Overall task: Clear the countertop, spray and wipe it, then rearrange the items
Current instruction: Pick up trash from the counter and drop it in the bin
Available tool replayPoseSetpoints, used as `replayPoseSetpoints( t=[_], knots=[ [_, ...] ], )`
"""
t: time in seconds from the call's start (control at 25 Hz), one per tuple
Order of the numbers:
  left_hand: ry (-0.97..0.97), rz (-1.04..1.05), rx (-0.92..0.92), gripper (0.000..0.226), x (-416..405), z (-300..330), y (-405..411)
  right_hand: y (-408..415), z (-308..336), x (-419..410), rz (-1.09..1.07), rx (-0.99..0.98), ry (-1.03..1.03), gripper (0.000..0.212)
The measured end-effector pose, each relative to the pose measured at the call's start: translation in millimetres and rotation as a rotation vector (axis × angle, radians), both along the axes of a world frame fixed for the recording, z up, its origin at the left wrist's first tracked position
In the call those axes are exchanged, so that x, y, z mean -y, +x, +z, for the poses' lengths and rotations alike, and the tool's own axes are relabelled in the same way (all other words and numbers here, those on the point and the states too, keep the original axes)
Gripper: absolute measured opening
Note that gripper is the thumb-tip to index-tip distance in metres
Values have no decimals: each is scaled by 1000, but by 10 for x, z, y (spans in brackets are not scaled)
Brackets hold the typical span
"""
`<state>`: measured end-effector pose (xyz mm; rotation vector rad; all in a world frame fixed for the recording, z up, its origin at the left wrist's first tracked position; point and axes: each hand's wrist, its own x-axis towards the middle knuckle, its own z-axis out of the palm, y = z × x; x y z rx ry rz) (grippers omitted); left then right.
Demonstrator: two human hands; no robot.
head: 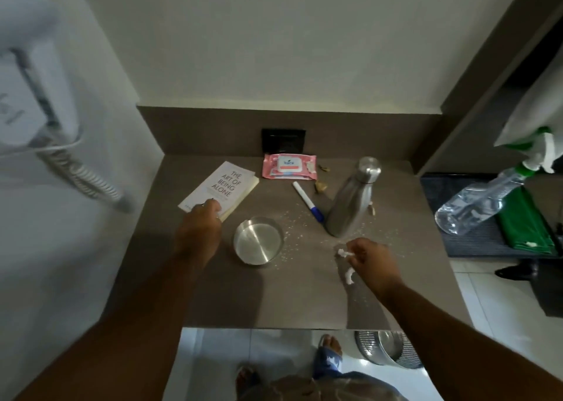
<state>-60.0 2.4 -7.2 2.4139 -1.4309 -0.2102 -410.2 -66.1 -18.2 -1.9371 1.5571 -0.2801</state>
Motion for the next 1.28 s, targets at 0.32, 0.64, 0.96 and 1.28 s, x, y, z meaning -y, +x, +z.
replayPoseSetpoints(
  t=[0.32,0.64,0.96,1.28],
  knots=[
    [84,-87,95,18,1027,371,-779,-496,-7,1441,-19,-170,-247,19],
    [304,-334,108,56,1962,19,-1197,-251,-339,1763,353,-254,-162,23],
    [447,-348,-4,28,2409,-519,-1578,-109,-251,2161,371,-342,-175,20],
    [236,-182,-68,28,2182,-344,-1111,904,-231,2852,442,-343,-217,20]
  ],
)
